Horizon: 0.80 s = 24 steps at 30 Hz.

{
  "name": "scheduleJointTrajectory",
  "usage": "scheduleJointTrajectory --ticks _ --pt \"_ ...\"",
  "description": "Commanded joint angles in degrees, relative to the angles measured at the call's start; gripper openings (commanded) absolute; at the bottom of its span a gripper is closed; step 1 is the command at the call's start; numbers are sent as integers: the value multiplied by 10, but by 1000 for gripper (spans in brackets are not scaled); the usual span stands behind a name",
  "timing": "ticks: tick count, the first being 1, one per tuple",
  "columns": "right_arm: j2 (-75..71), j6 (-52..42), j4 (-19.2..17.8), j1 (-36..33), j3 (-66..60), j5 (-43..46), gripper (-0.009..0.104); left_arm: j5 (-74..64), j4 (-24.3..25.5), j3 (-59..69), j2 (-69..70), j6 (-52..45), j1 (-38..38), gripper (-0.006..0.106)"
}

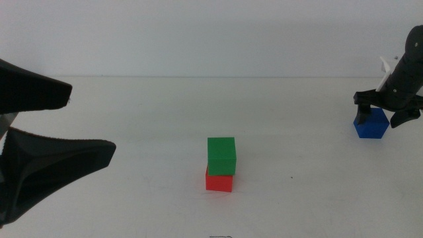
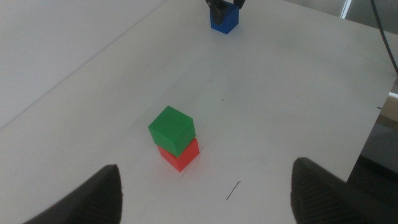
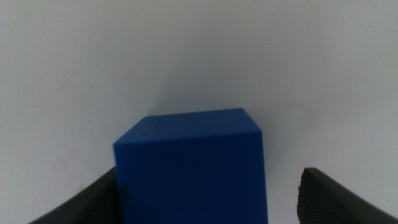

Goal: Stack red cubes first, then green, then blue cubes in a specific spot.

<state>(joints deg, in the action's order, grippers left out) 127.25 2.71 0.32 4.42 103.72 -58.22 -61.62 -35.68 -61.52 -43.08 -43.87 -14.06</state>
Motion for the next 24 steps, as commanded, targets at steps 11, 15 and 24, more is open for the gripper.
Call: scheduleJointTrajectory --ticks 11,15,24 --pt "-32 -49 -3 3 20 -25 9 37 -30 -12 1 1 0 92" --pt "-49 -67 -3 -3 20 -48 -1 37 -30 -12 1 1 0 92" --pt "-246 48 -19 -81 -155 8 -1 37 -30 -12 1 1 0 92"
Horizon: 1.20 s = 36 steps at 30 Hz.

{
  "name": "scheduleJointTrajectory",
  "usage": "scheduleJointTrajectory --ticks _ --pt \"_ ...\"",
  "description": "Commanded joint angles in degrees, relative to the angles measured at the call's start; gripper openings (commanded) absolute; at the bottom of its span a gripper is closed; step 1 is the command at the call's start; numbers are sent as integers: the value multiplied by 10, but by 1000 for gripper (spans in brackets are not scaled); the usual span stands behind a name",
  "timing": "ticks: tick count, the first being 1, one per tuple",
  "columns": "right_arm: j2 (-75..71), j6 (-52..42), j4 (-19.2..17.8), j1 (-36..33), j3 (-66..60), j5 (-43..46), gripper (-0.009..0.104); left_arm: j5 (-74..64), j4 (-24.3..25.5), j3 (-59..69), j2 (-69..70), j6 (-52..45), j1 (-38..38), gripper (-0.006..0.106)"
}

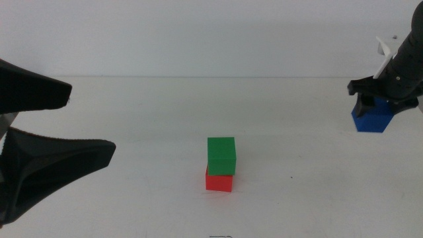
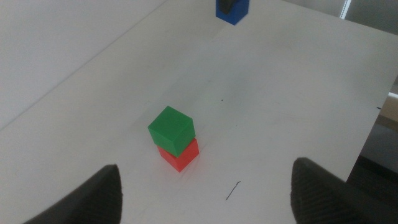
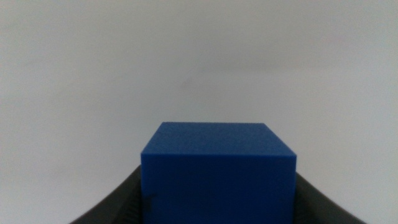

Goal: Stack red cubes first, then green, then blue cubes in a specific spot.

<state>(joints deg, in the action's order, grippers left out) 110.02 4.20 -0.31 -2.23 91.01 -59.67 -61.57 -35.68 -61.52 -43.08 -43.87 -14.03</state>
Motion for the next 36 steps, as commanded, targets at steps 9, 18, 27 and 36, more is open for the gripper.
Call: scheduleJointTrajectory --ticks 9,18,27,36 --pt "-153 263 -157 -230 -27 -64 -1 37 -30 -12 1 1 0 92" --pt "-39 345 -108 -360 154 -149 -1 36 -30 -12 1 1 0 92" --pt "41 371 -64 -403 237 -149 -1 36 -30 -12 1 1 0 92" --pt "52 367 -58 -404 244 -149 -1 36 -30 -12 1 1 0 92"
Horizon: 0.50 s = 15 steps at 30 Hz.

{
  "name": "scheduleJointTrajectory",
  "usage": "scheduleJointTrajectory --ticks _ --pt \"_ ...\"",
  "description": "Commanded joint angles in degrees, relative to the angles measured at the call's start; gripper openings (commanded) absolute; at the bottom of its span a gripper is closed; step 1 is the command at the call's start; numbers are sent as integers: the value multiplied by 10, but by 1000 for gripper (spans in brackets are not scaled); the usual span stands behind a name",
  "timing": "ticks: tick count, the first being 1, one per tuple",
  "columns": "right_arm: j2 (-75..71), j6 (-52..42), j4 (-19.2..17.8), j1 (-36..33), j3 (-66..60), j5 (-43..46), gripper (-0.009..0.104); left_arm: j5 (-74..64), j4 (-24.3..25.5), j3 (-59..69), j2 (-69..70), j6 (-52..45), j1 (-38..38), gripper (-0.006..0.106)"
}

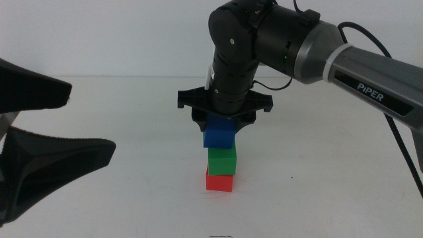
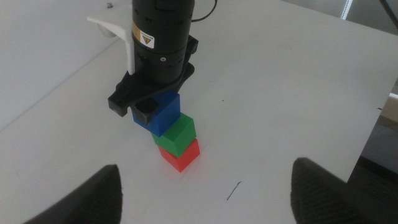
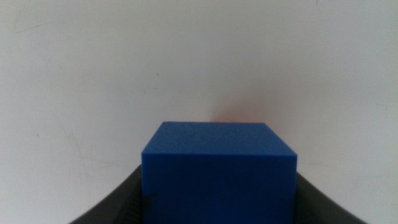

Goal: Stack red cubes first, then green, then blue cubes in a specific spot.

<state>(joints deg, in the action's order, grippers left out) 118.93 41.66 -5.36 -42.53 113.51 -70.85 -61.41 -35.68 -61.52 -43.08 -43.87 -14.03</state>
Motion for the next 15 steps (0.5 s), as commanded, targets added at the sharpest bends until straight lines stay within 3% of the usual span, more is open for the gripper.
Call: scheduleJointTrajectory --ticks 1,15 --pt "-37 -13 -3 -1 19 -37 -1 35 -30 -12 1 1 0 92" --pt "-70 -63 0 -1 19 -37 -1 35 -30 -12 1 1 0 92"
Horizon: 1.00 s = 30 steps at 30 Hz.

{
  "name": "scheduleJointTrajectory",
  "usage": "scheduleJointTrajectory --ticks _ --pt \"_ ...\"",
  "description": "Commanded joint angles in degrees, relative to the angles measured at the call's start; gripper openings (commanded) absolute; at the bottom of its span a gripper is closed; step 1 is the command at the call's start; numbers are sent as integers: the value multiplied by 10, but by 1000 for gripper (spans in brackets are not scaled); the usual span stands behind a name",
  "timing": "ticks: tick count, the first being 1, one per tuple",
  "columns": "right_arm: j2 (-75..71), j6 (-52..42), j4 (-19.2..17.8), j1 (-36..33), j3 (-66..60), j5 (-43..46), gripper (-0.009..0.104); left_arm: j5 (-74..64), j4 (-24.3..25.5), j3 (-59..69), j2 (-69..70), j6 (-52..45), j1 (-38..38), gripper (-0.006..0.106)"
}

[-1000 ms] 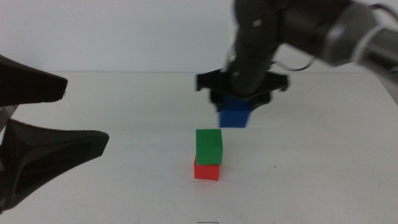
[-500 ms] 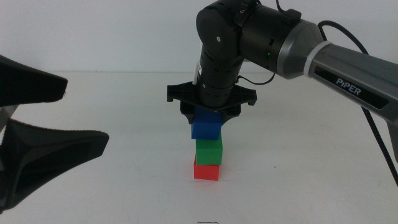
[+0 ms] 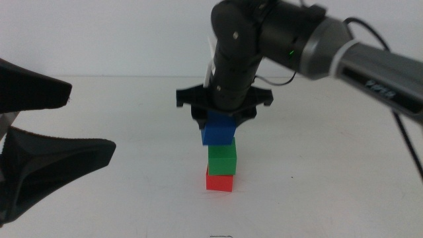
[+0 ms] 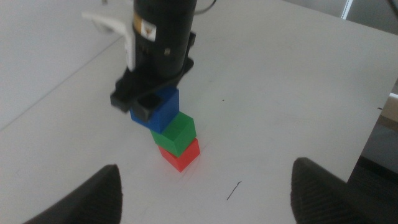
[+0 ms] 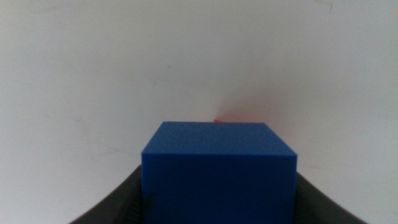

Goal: Stack red cubes first, then green, then blue cubes in a specific spot.

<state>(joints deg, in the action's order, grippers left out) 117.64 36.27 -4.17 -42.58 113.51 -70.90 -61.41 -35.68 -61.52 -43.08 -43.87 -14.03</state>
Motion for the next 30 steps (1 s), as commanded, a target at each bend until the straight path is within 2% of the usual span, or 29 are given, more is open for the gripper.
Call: scheduleJointTrajectory --ticks 1,10,15,18,30 --pt "-67 -9 -12 -2 19 -37 -1 35 -30 -12 1 1 0 92" --pt "-123 38 -70 -40 -25 -37 -1 35 -30 -12 1 1 0 92" --pt "-126 38 -74 -40 -50 -36 -1 35 -30 -12 1 1 0 92" --pt "-123 49 -102 -40 -50 -36 -1 35 -29 -12 1 1 0 92" --pt "-68 88 -101 -40 -49 -30 -1 35 -29 -12 1 1 0 92"
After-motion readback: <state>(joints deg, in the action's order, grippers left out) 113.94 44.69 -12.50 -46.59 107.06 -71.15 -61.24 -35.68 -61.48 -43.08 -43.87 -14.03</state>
